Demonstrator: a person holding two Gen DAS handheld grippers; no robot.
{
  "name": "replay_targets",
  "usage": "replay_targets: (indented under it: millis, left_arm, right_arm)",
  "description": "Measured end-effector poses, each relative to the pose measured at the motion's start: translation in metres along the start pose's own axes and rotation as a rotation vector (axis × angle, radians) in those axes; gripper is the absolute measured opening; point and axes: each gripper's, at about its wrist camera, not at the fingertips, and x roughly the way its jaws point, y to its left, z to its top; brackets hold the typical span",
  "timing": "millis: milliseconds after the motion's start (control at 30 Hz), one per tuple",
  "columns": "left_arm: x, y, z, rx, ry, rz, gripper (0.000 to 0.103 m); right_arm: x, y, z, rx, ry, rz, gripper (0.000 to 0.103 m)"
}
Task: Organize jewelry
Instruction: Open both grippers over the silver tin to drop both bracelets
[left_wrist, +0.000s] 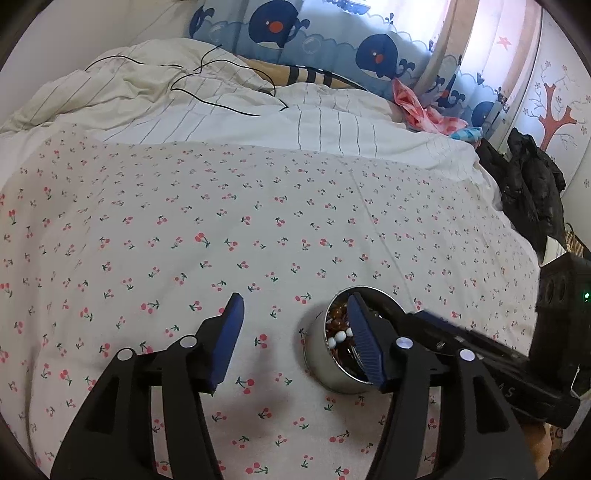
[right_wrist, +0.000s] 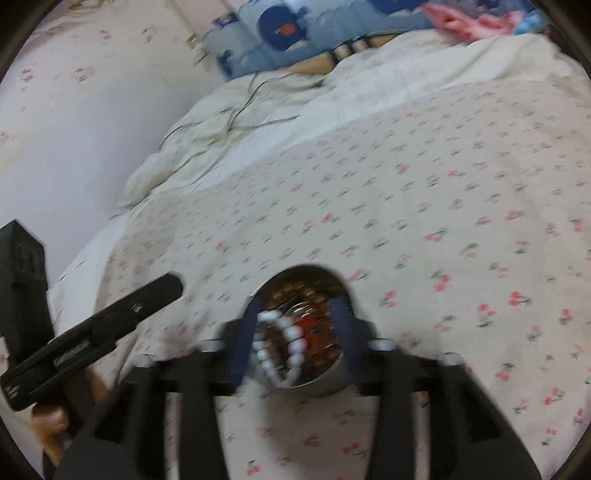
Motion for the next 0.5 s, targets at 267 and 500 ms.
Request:
replay_targets:
  millis: [267,500]
  left_arm:
    - [0.002,-0.012,-0.007,0.052,0.003,0.051,0.074]
    - [0.004,-0.011,-0.025,0.027,0.012,0.138,0.085]
  right_arm:
    - [-0.02,0.008,-0.001,-0.078,-0.054,-0.124,0.065]
    - [-0.02,0.012,-0.017,-0.245,-0.019,-0.344,0.088]
